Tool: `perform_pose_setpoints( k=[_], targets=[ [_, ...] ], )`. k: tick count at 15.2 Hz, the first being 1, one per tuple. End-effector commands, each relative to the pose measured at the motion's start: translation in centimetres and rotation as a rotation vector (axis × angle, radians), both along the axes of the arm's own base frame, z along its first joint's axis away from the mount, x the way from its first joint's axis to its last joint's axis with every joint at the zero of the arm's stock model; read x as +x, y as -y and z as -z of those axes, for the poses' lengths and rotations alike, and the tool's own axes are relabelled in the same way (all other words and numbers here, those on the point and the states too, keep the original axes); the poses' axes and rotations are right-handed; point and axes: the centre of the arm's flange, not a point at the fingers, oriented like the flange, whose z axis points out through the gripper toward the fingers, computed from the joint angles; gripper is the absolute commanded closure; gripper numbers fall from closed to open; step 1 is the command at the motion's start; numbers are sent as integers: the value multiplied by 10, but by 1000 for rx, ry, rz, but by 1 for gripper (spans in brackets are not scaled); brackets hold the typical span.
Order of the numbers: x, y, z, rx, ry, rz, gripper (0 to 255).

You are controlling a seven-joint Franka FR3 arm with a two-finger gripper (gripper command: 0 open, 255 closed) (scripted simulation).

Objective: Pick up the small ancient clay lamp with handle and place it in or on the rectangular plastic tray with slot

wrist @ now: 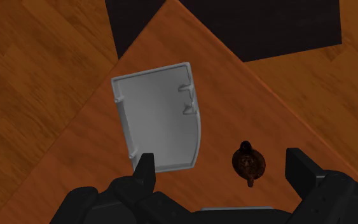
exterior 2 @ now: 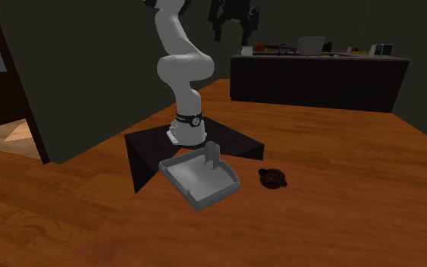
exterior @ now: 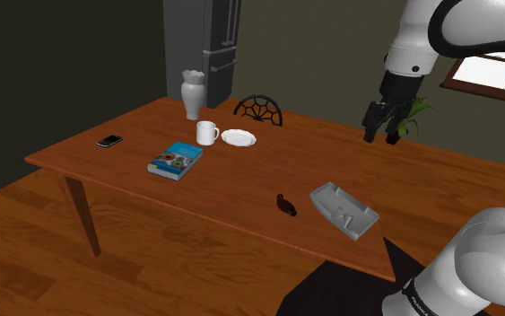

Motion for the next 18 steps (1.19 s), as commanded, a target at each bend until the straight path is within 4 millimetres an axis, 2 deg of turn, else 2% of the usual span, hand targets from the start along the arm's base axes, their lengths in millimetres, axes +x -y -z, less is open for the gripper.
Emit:
perform_pose_setpoints(
  k=[1,10,18],
  targets=[
    [0,0,0,0,0,0,0],
    [39,30,109,137,31,1,0],
    [76,44,207,259,59,1,0]
  ],
)
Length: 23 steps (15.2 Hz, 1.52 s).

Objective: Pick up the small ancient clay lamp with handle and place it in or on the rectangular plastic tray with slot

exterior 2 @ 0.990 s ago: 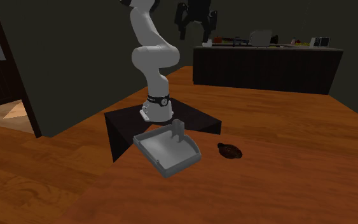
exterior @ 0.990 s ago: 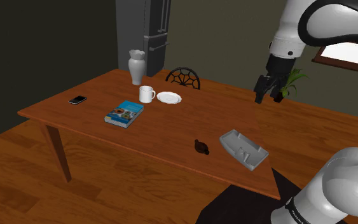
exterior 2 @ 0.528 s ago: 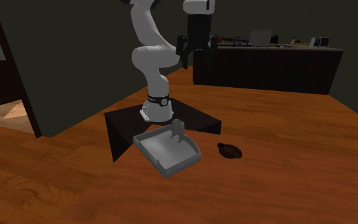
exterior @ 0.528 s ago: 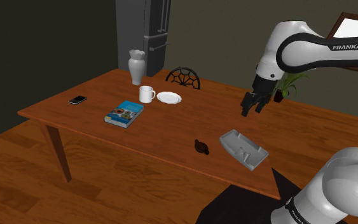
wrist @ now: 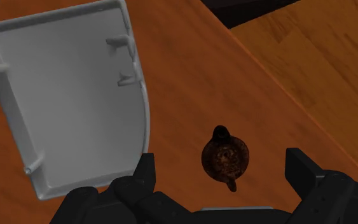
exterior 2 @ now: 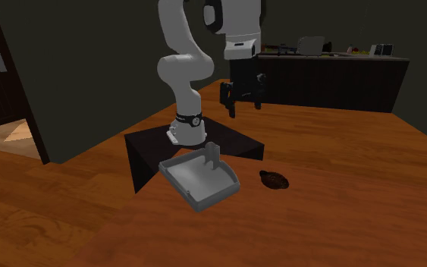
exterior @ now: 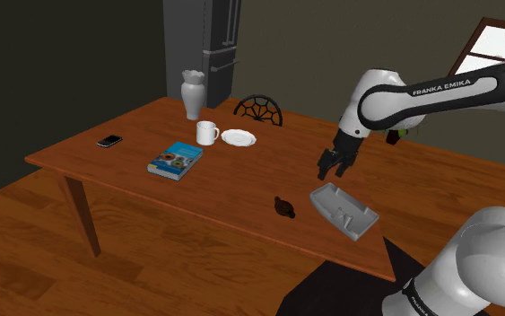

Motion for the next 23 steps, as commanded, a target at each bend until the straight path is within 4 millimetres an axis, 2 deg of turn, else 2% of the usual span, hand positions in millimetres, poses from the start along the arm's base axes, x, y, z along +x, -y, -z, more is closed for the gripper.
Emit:
perform_pose_setpoints(
  k=[1,12,20,23],
  targets=[
    [10,4,28,29,10,2,0],
    [66,2,162,197,48,3,0],
    [69,-11,202,199,48,3,0],
    [69,-11,202,199,48,3,0]
  ],
)
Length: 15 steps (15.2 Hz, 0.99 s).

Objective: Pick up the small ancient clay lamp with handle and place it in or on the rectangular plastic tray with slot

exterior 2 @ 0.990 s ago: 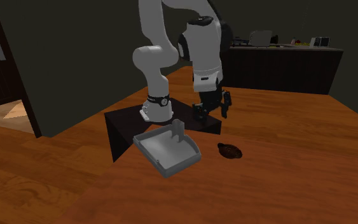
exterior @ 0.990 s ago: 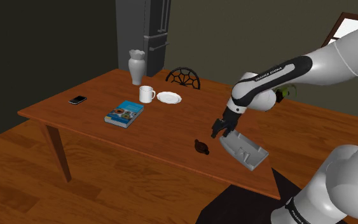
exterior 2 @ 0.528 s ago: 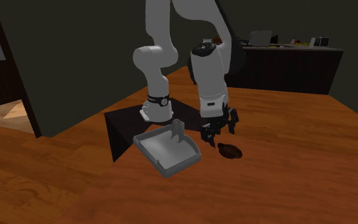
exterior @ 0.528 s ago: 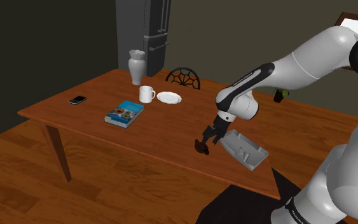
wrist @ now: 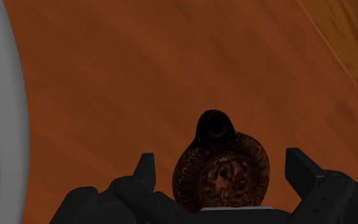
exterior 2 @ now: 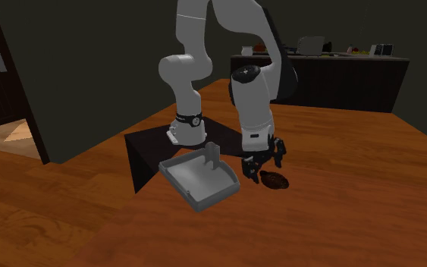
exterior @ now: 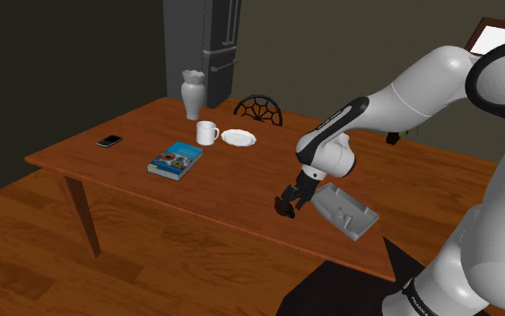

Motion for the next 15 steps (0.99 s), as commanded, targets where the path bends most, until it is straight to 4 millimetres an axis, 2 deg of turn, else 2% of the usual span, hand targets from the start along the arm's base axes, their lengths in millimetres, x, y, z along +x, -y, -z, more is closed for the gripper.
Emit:
perform_pose_setpoints(
  k=[1,5,6,15],
  targets=[
    [0,-1,1,0,0,0,0],
    [0,-1,1,0,0,0,0],
    [0,-1,1,0,0,0,255],
    [0,-1,1,0,0,0,255]
  ],
)
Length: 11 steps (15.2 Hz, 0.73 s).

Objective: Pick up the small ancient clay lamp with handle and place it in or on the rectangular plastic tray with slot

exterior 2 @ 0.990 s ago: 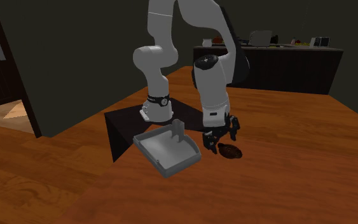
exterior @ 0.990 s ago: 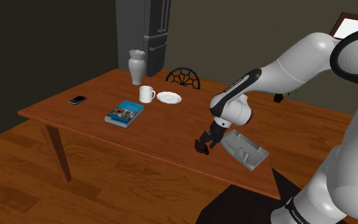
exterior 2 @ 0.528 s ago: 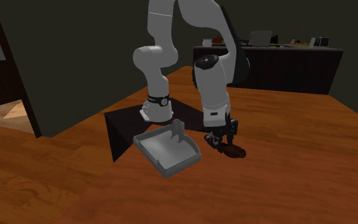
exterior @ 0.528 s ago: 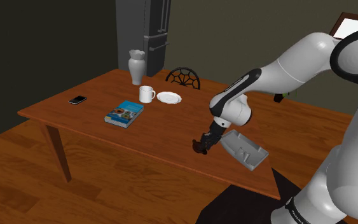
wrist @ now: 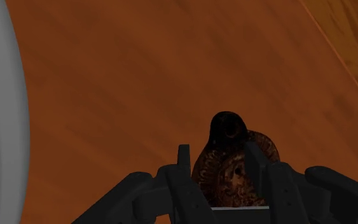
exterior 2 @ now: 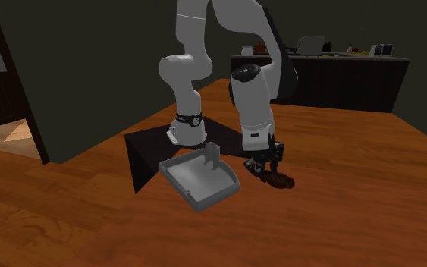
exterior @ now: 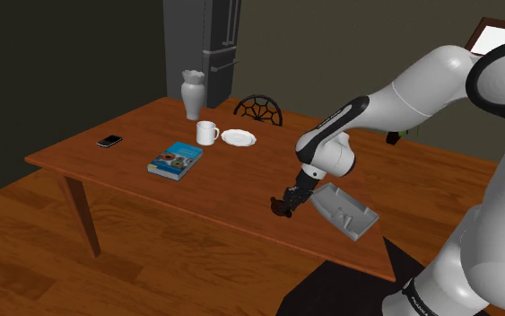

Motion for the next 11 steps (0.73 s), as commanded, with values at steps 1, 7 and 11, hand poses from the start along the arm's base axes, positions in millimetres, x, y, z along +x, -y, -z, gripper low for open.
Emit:
perform_pose_setpoints(
  k=[1,7,11],
  targets=[
    [-2,-2,-2,-1,-9,-3,255],
    [-2,-2,-33,-1,-9,-3,255],
    [-2,-2,-55,-1,-9,-3,255]
  ],
)
